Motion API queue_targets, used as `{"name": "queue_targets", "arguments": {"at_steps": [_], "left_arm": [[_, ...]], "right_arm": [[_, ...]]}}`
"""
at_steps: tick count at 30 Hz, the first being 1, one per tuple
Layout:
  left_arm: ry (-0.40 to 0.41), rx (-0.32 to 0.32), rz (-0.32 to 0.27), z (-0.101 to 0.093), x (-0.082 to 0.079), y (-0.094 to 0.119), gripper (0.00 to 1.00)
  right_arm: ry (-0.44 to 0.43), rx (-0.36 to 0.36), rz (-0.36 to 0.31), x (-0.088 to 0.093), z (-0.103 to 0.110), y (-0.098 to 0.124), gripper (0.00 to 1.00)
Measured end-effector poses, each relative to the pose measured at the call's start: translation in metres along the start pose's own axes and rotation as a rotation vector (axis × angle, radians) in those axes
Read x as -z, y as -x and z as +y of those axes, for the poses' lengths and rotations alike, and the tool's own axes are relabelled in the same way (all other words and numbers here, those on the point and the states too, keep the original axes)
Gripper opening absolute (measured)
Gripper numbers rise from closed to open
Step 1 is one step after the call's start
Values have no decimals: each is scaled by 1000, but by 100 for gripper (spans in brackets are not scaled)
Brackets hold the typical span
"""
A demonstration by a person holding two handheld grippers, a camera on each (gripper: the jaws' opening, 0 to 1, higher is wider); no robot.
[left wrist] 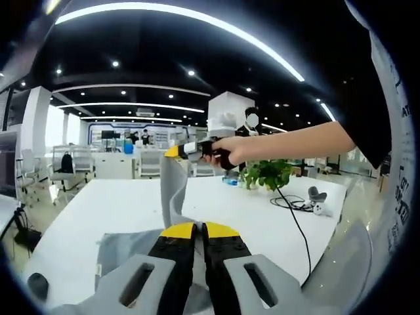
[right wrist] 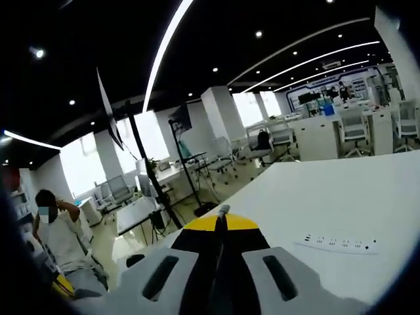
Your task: Fold the towel on the table until its edges align and the towel forms a compact rectangular stack.
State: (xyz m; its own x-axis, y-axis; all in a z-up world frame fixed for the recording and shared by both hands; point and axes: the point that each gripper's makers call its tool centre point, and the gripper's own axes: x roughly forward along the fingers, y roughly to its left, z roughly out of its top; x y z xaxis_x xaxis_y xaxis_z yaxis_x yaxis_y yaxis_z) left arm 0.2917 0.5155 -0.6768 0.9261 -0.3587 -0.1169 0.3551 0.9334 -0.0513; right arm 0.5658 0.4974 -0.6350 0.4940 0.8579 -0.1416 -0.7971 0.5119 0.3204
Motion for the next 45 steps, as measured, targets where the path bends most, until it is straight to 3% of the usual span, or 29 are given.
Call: {"name": "queue_targets", "arguments": {"at_steps": [9, 16, 25, 31, 34, 40, 45], "left_arm": [[51, -85, 39, 30, 22, 14, 4], [69, -115, 50, 44, 35, 22, 4], [120, -174, 81, 65, 60, 33, 4], [122, -204, 99, 81, 74, 39, 4], [128, -217, 109, 88, 81, 41, 4], [187, -280, 117, 104, 99, 47, 4], [227, -295, 123, 109, 112, 49, 4]], "right_arm": [[-15, -2, 31, 17, 3, -19, 0], [-26, 1, 68, 38, 4, -42, 0], [-15, 47, 104, 58, 8, -71, 0], [-25, 54, 136, 76, 14, -95, 0], [-37, 57, 154, 93, 13, -108, 0], [-41, 61, 184, 110, 14, -124, 0], [-62, 71, 203, 129, 15, -139, 0]]}}
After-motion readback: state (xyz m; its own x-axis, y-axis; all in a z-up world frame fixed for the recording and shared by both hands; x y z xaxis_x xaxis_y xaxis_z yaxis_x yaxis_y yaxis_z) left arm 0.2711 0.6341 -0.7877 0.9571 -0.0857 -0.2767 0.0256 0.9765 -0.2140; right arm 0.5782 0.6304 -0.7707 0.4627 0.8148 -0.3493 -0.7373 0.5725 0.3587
